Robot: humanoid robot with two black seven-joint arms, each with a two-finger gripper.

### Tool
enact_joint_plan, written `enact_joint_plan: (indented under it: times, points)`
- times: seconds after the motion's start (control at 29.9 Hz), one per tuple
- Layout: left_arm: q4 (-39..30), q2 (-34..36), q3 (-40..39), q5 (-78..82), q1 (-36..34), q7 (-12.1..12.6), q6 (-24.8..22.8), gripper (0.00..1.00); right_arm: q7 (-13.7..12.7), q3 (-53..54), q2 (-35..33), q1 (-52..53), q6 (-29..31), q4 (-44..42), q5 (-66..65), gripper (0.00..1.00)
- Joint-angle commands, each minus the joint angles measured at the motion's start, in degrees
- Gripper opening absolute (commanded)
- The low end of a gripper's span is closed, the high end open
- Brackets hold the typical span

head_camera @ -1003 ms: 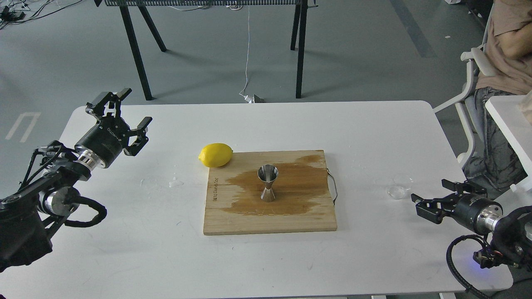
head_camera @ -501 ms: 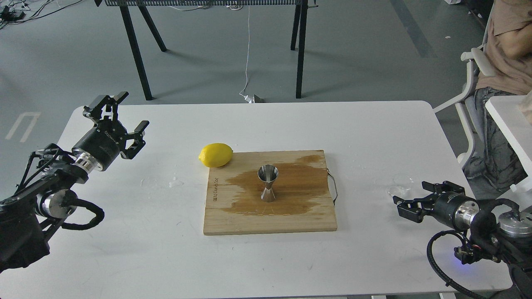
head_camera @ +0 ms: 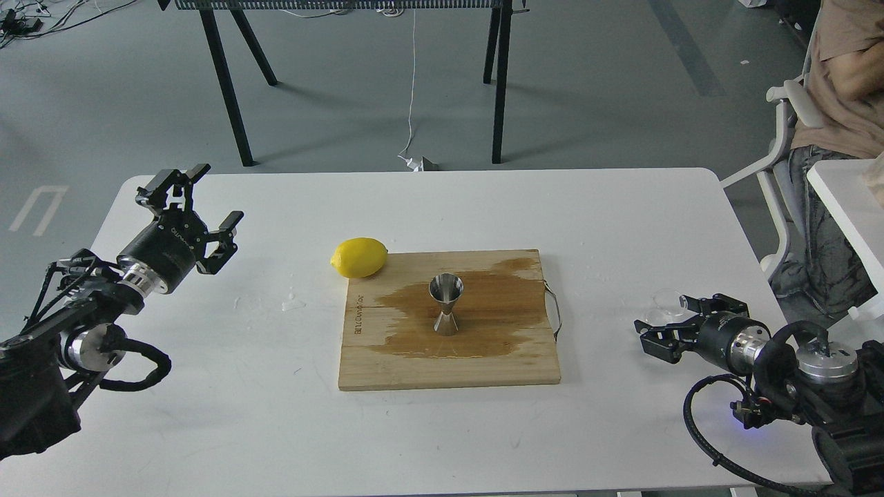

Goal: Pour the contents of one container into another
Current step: 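Reach the right gripper to the small clear glass cup and grasp it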

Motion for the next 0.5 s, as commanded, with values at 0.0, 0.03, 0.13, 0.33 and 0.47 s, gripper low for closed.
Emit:
enact_joint_plan:
  times: [0.0, 0.03, 0.13, 0.33, 0.47]
  points:
    - [0.4, 0.0, 0.0, 0.0, 0.1, 0.0, 0.0, 0.92, 0.1, 0.0, 0.1, 0.0, 0.1, 0.0, -0.8, 0.81]
    - [0.8, -0.1, -0.1, 0.0, 0.2, 0.0, 0.0, 0.92, 0.0, 0.1, 0.1, 0.0, 0.1, -0.1, -1.2, 0.8]
    - [1.8, -0.2, 0.0, 0.0, 0.2, 0.0, 0.0, 0.92, 0.1, 0.1, 0.1, 0.0, 0.1, 0.0, -1.6, 0.73]
    - [2.2, -0.3, 0.0, 0.0, 0.2, 0.0, 0.0, 0.93, 0.1, 0.0, 0.1, -0.1, 0.2, -0.1, -1.7, 0.66]
    - [2.3, -0.3, 0.0, 0.0, 0.3, 0.0, 0.0, 0.93, 0.1, 0.0, 0.1, -0.1, 0.3, -0.1, -1.7, 0.62]
